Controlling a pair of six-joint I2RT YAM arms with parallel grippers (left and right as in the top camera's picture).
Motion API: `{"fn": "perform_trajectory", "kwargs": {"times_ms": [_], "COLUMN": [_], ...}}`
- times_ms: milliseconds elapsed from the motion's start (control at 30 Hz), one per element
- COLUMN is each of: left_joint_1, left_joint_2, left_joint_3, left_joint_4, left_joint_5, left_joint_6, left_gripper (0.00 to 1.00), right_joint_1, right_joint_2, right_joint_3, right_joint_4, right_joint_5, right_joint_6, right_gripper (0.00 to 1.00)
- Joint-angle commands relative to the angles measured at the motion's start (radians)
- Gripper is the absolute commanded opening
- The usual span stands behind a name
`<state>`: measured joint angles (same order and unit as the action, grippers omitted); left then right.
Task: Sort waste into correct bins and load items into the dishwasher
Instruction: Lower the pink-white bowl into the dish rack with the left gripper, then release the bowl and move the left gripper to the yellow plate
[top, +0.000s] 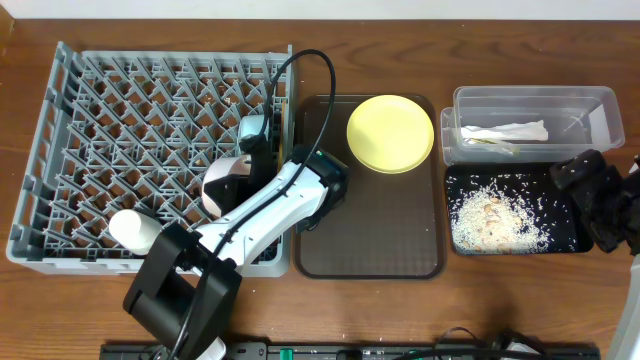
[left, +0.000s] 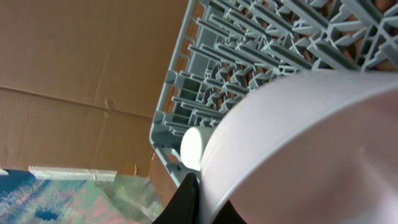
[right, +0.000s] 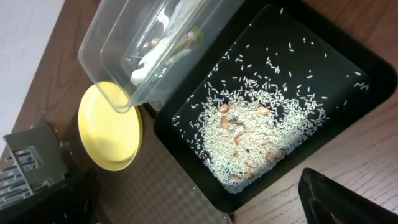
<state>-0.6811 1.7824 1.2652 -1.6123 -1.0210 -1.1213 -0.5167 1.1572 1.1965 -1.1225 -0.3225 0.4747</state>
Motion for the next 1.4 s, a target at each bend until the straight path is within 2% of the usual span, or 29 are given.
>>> {"fn": "perform_trajectory", "kwargs": {"times_ms": [0,267,467,967,1033,1133,1167,1200,1367], "left_joint_1": [0.020,0.048,0.045,-0.058,-0.076,-0.098,-0.105,-0.112,-0.155], "left_joint_2": [-0.006,-0.008,-0.005,-0.005,-0.005,-0.005,-0.005,-0.006,-0.014], "left_joint_3": [-0.005,-0.005,-0.006,-0.048,-0.048,-0.045,-0.043,-0.041,-0.021], "left_joint_4": [-0.079,-0.078,-0.038,0.014,0.014,0.027,0.037,0.049,0.076], "left_joint_5": [-0.041,-0.030,0.074,0.173,0.180,0.219,0.238,0.258,0.288], "left_joint_6": [0.008,0.023,0.001,0.001,0.001,0.002,0.002,0.002,0.002], "left_gripper": [0.08,0.08,0.07,0.08,0.14,0.33,0.42,0.45,0.45], "right_joint_1": [-0.003,-0.003,-0.003,-0.003,-0.003,-0.003,-0.003,-0.003,-0.003], "right_joint_2": [-0.007,-0.007,-0.007,-0.007,-0.007,-0.007,-0.007,-0.007,-0.007], "right_joint_3": [0.000,0.000,0.000,0.000,0.000,0.000,0.000,0.000,0.000], "right_joint_4": [0.000,0.000,0.000,0.000,0.000,0.000,0.000,0.000,0.000], "right_joint_5": [-0.007,-0.007,-0.007,-0.007,-0.007,-0.007,-0.007,-0.007,-0.007], "right_joint_6": [0.007,0.007,0.007,0.007,0.007,0.007,0.007,0.007,0.007], "right_gripper": [0.99,0.99,0.99,0.99,0.99,0.99,0.99,0.99,0.99]}}
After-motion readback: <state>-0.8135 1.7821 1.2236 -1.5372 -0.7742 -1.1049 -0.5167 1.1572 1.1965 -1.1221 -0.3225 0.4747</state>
